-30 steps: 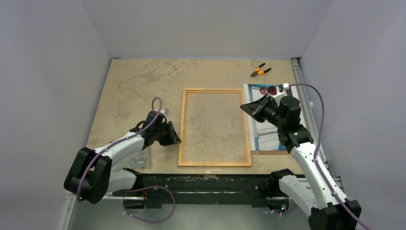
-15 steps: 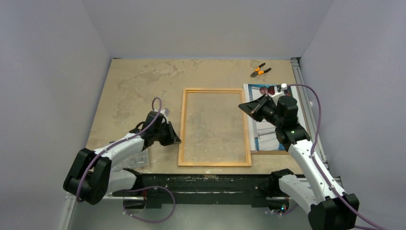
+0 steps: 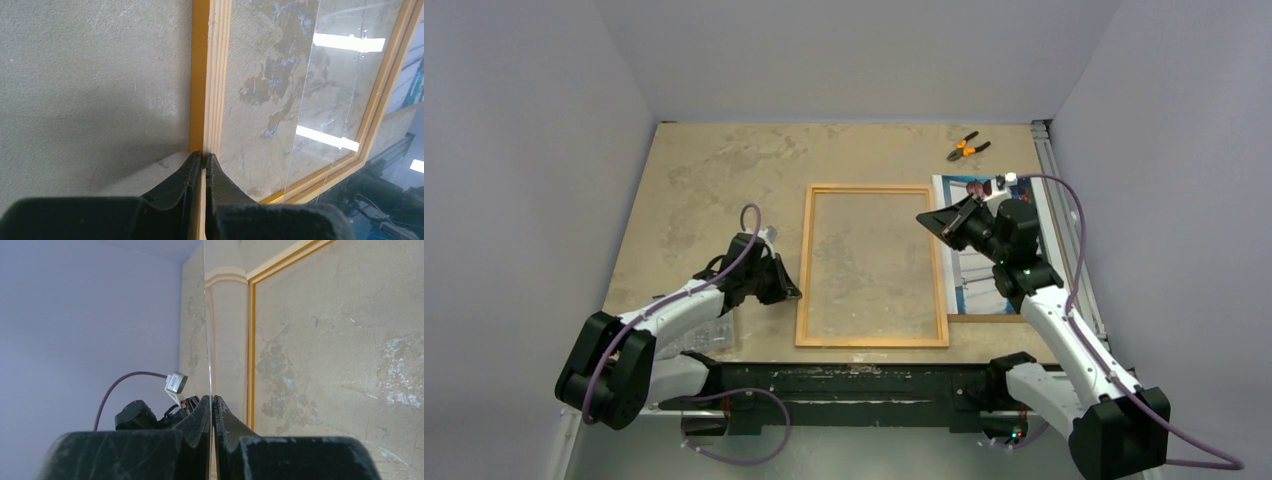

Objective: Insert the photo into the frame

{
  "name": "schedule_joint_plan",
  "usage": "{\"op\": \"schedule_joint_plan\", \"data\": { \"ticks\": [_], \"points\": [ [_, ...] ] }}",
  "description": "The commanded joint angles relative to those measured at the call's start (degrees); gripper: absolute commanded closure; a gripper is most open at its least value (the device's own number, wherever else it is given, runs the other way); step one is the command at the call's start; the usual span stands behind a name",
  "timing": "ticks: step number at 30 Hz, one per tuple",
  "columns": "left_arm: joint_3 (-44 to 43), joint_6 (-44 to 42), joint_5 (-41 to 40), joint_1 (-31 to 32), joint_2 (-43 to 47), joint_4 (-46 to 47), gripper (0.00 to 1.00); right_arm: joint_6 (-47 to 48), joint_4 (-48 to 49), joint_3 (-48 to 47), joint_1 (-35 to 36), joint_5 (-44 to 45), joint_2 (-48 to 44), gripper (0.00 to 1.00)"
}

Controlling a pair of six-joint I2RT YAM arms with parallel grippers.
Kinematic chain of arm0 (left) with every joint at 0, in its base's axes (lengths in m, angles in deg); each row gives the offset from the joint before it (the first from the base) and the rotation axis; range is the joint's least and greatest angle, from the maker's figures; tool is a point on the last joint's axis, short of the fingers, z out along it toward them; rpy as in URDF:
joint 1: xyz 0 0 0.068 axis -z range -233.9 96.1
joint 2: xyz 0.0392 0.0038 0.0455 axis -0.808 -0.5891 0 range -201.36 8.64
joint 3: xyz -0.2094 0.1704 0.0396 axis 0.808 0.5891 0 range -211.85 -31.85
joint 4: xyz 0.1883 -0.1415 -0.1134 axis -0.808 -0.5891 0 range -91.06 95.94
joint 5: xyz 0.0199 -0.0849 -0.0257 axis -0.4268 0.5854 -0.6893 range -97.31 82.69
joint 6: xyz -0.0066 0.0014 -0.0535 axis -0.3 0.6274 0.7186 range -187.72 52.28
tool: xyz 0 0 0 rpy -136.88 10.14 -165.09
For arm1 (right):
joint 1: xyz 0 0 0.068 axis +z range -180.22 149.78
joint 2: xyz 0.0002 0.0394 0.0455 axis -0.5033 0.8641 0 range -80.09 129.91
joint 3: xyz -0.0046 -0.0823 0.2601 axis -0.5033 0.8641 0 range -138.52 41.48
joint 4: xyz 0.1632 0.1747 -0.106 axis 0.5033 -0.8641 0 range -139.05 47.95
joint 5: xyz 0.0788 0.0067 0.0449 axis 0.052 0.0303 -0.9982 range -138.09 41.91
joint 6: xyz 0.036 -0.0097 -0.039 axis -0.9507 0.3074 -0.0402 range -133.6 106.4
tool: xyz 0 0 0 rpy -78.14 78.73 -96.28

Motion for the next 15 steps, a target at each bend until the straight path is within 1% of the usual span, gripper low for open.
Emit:
{"op": "schedule_joint_plan", "data": {
  "ticks": [1,15],
  "points": [
    [1.86,-1.19,-3.92,-0.42,-0.46,-2.15,0.96,-1.36,6.4,0.33,1.27,0.23,0.99,1.0],
    [1.87,-1.28,-3.88,-0.42,-0.34,-2.12,0.99,-2.13,10.16,0.84,4.6,4.54,4.54,1.0]
  ]
}}
